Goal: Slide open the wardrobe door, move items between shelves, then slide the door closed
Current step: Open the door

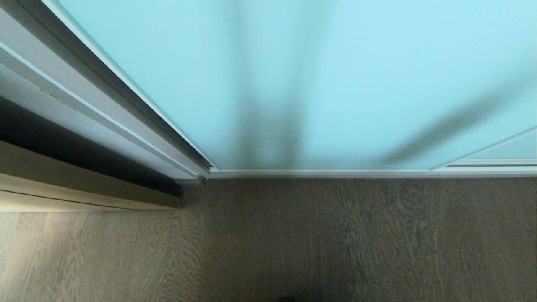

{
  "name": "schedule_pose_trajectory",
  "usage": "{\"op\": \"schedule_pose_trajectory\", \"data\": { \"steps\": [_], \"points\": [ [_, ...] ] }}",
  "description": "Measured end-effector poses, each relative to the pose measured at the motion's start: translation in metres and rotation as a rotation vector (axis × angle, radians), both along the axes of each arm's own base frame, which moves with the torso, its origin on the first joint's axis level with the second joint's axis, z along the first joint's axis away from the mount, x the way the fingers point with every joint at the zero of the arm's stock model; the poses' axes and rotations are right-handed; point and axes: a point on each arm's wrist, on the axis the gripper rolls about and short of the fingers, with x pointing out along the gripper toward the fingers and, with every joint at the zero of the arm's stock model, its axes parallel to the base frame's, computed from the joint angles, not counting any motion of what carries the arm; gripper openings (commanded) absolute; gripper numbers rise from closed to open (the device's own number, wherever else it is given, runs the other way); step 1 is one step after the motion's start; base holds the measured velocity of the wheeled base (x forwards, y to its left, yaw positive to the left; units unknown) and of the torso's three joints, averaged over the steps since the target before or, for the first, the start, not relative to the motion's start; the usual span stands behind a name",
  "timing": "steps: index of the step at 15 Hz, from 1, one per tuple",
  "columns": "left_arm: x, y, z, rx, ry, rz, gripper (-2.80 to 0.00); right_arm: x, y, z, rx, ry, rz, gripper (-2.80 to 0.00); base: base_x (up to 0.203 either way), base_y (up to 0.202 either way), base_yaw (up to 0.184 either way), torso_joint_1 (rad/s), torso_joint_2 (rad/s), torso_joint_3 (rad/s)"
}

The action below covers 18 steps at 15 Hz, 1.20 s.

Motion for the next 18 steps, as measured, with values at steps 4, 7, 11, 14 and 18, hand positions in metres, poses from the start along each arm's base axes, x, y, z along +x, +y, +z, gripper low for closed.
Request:
{"op": "schedule_pose_trajectory", "data": {
  "steps": [4, 7, 11, 14, 18],
  "points": [
    [0.034, 0.0, 0.083, -0.014, -0.171, -0.007, -2.8, 0.0, 0.0, 0.0, 0.0, 0.0, 0.0, -2.8, 0.0, 0.0, 0.0, 0.0, 0.0, 0.0],
    [0.059, 0.0, 0.121, -0.051, -0.235, -0.037, -2.8, 0.0, 0.0, 0.0, 0.0, 0.0, 0.0, -2.8, 0.0, 0.0, 0.0, 0.0, 0.0, 0.0],
    [0.081, -0.002, 0.13, -0.039, -0.188, -0.088, -2.8, 0.0, 0.0, 0.0, 0.0, 0.0, 0.0, -2.8, 0.0, 0.0, 0.0, 0.0, 0.0, 0.0],
    [0.099, -0.002, 0.13, -0.036, -0.145, -0.098, -2.8, 0.0, 0.0, 0.0, 0.0, 0.0, 0.0, -2.8, 0.0, 0.0, 0.0, 0.0, 0.0, 0.0],
    [0.129, -0.003, 0.129, -0.033, -0.108, -0.115, -2.8, 0.0, 0.0, 0.0, 0.0, 0.0, 0.0, -2.8, 0.0, 0.0, 0.0, 0.0, 0.0, 0.0]
  ]
}}
